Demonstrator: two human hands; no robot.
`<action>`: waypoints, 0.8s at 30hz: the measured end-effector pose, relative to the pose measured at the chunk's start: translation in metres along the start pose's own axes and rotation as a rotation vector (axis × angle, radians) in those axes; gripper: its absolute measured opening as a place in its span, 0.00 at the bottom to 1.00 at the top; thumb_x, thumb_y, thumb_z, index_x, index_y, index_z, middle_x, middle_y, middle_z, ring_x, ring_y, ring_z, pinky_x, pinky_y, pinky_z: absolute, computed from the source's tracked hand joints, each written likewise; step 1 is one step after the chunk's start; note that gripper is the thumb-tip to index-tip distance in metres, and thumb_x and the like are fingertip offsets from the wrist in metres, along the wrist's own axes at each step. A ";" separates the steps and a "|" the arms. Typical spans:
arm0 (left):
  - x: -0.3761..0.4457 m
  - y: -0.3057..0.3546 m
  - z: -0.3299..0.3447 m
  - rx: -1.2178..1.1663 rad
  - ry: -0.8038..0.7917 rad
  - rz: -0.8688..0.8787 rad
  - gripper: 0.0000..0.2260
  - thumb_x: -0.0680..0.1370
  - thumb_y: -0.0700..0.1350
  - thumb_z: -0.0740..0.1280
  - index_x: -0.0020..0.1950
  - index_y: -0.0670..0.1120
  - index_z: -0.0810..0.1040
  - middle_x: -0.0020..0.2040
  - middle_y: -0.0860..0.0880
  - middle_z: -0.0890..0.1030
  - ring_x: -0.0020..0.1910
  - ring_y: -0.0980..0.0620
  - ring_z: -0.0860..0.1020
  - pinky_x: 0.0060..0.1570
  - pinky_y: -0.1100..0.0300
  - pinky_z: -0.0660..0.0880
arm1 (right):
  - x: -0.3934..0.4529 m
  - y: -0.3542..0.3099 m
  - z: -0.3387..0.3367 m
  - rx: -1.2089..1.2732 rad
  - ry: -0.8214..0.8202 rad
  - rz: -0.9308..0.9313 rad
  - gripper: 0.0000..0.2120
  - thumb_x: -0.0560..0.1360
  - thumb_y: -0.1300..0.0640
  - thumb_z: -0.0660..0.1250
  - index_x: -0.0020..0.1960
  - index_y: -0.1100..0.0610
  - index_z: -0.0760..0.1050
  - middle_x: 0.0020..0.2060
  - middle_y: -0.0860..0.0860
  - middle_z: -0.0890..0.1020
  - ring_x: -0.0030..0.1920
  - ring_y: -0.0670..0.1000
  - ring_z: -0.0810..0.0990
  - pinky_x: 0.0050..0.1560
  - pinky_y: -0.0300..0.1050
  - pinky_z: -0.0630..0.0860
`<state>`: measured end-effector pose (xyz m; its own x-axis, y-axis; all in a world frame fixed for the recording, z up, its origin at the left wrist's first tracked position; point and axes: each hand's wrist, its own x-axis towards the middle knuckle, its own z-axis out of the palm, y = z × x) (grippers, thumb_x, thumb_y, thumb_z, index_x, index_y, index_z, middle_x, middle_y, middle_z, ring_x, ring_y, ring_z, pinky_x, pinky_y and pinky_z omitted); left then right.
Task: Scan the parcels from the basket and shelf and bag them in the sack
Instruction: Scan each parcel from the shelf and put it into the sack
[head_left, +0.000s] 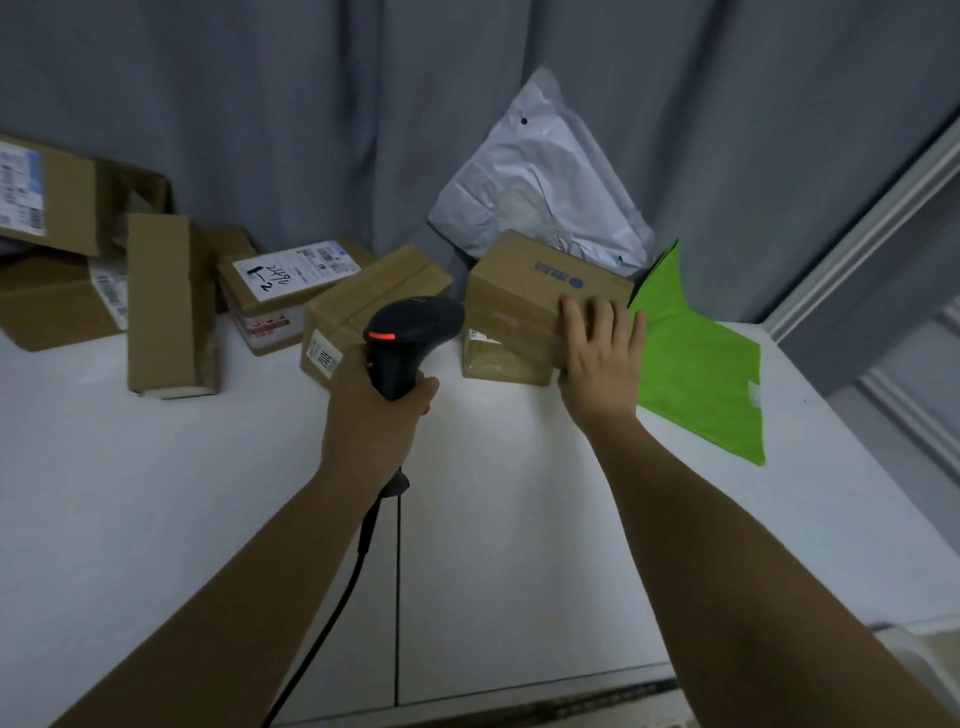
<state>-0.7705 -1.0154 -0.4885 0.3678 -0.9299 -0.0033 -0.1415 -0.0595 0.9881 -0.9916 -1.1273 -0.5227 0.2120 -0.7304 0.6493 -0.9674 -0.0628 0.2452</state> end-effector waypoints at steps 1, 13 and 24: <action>0.000 -0.001 0.001 -0.002 -0.005 0.000 0.14 0.74 0.41 0.72 0.56 0.44 0.73 0.44 0.48 0.81 0.39 0.53 0.81 0.41 0.54 0.79 | 0.002 0.001 -0.001 0.031 0.027 -0.008 0.38 0.58 0.63 0.74 0.66 0.57 0.66 0.57 0.62 0.74 0.59 0.61 0.65 0.66 0.66 0.68; -0.034 0.033 -0.071 -0.063 0.158 -0.006 0.15 0.75 0.42 0.71 0.60 0.43 0.74 0.40 0.53 0.80 0.35 0.56 0.79 0.33 0.64 0.77 | -0.035 -0.072 -0.145 1.287 -0.129 0.654 0.37 0.65 0.47 0.74 0.70 0.56 0.67 0.58 0.47 0.71 0.59 0.45 0.71 0.58 0.33 0.68; -0.145 0.051 -0.199 -0.058 0.297 -0.068 0.15 0.75 0.40 0.71 0.56 0.50 0.68 0.46 0.52 0.76 0.42 0.53 0.77 0.43 0.53 0.79 | -0.092 -0.161 -0.261 1.756 -0.902 0.909 0.14 0.80 0.49 0.63 0.62 0.55 0.70 0.52 0.54 0.81 0.50 0.50 0.81 0.44 0.45 0.80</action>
<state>-0.6477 -0.8113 -0.4070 0.6287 -0.7769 -0.0329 -0.0579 -0.0890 0.9943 -0.8193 -0.8725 -0.4343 0.1512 -0.9145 -0.3753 0.0484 0.3860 -0.9212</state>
